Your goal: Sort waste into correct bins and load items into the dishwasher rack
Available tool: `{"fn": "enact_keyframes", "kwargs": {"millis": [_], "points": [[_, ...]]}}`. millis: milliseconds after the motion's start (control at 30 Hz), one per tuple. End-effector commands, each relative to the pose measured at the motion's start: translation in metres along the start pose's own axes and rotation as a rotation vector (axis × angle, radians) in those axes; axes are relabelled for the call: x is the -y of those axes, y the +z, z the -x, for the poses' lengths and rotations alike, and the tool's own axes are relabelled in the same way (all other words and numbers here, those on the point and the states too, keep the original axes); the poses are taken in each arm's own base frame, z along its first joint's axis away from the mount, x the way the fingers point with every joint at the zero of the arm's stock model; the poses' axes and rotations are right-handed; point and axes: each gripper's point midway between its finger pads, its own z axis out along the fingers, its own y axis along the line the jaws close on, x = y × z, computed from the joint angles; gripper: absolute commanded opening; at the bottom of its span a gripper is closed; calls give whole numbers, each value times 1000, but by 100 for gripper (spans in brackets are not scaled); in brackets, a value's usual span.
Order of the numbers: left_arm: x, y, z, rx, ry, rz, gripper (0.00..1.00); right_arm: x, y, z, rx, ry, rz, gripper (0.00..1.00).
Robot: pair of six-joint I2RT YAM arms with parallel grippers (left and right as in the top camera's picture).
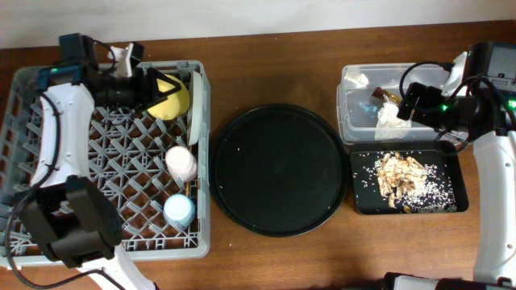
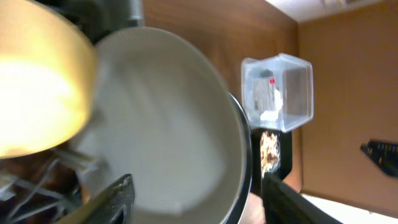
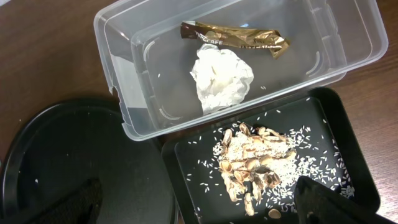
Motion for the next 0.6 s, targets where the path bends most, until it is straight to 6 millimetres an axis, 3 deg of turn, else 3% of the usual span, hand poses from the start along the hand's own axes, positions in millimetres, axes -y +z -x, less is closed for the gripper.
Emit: {"fn": "enact_keyframes", "kwargs": {"millis": [0,100,133,200,333,467,567], "points": [[-19,-33,13,80,-54,34,72,3,0,1,5,10,-16,99],[-17,-72,18,161,-54,57,85,3,0,1,5,10,-16,99],[-12,-86,18,189,-44,71,98,3,0,1,5,10,-16,99],[-7,-113,17,250,-20,141,99,3,0,1,5,10,-16,99],[-12,-125,17,279,-12,221,99,3,0,1,5,10,-16,98],[-50,-138,17,291,-44,449,99,3,0,1,5,10,-16,99],[-65,-147,16,296,-57,552,99,3,0,1,5,10,-16,99]]}}
